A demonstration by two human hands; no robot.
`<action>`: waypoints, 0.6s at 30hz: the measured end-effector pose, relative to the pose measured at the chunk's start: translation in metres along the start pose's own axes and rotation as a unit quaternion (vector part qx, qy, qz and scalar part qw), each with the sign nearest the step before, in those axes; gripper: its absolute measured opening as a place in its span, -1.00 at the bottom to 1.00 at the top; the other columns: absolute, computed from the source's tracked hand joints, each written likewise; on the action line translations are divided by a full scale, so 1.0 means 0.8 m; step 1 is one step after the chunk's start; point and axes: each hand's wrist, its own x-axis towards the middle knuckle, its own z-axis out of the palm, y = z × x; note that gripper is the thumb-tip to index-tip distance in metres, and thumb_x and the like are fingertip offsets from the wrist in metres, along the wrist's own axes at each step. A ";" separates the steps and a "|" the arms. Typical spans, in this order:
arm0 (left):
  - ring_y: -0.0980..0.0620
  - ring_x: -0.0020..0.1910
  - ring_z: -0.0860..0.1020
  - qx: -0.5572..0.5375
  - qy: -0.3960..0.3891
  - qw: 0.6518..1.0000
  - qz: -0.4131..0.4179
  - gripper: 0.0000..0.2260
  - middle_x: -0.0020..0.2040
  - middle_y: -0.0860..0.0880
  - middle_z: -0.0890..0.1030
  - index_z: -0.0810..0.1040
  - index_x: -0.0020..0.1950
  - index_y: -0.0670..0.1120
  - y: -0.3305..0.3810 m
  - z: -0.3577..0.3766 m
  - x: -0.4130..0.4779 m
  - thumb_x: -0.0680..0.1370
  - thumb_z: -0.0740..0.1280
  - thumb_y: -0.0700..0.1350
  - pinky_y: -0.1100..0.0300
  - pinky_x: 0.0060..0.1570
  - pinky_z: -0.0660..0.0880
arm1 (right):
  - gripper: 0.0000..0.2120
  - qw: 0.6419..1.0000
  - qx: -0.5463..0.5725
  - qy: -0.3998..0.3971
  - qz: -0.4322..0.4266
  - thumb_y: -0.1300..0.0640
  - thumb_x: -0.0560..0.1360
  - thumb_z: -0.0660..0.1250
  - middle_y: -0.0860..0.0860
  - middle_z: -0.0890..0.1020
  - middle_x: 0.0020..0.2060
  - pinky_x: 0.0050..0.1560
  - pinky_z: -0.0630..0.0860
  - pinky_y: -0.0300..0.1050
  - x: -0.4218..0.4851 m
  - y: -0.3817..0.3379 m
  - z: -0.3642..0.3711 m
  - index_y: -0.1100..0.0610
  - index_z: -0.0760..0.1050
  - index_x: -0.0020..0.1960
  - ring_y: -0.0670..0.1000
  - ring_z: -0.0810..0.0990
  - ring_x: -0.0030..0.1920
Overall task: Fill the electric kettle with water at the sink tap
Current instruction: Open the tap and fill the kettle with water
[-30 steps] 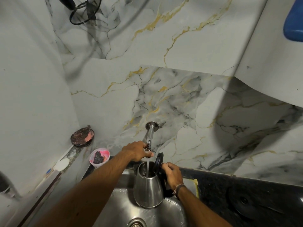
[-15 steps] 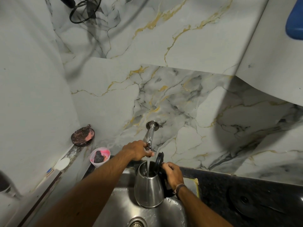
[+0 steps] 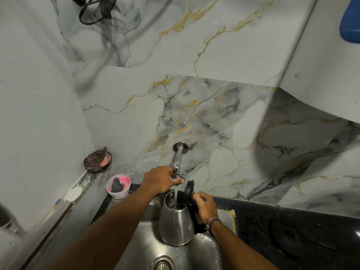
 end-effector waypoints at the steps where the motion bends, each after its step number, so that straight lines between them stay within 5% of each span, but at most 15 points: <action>1: -0.01 -0.11 0.65 0.010 0.022 1.000 -0.006 -0.52 -0.16 0.09 0.67 0.57 -0.12 0.09 0.002 0.002 -0.002 0.48 0.40 0.51 0.02 0.03 0.58 | -0.60 1.000 0.000 0.000 -0.002 -0.31 0.24 0.35 -0.03 0.62 -0.39 -0.04 0.57 0.12 -0.001 0.000 0.000 0.04 0.56 -0.32 0.01 0.58 -0.24; 6: 0.00 -0.17 0.58 0.080 0.122 0.988 -0.060 -0.47 -0.16 0.05 0.66 0.68 -0.01 0.06 0.026 0.013 -0.010 0.49 0.36 0.52 0.08 -0.07 0.47 | -0.64 1.000 -0.001 -0.002 -0.004 -0.29 0.24 0.36 -0.02 0.63 -0.38 0.05 0.61 0.23 0.003 0.004 -0.001 0.02 0.56 -0.34 0.01 0.58 -0.23; 12: -0.01 -0.21 0.62 0.069 0.130 0.987 -0.071 -0.38 -0.23 0.05 0.66 0.66 -0.12 0.02 0.024 0.018 -0.006 0.46 0.29 0.59 0.06 -0.07 0.53 | -0.61 1.000 0.004 -0.006 -0.012 -0.29 0.25 0.36 0.03 0.65 -0.35 0.09 0.61 0.27 0.009 0.009 -0.002 0.06 0.57 -0.33 0.07 0.60 -0.21; 15: 0.07 -0.17 0.67 -0.118 0.121 0.984 -0.054 -0.26 -0.18 0.11 0.71 0.69 -0.08 0.05 -0.005 0.027 -0.021 0.41 0.14 0.68 0.11 -0.07 0.52 | -0.47 1.000 0.018 -0.004 -0.015 -0.29 0.25 0.36 0.13 0.68 -0.29 0.05 0.60 0.20 0.009 0.011 -0.005 0.22 0.58 -0.25 0.10 0.63 -0.19; 18: -0.01 0.15 0.71 -0.375 0.106 0.917 -0.080 -0.11 0.11 0.13 0.70 0.61 0.27 0.12 -0.053 0.065 -0.059 0.25 0.24 0.75 0.16 0.01 0.52 | -0.58 0.999 0.025 -0.001 -0.020 -0.27 0.24 0.37 -0.01 0.62 -0.36 -0.03 0.53 0.08 0.003 0.011 -0.010 0.12 0.55 -0.34 0.01 0.59 -0.21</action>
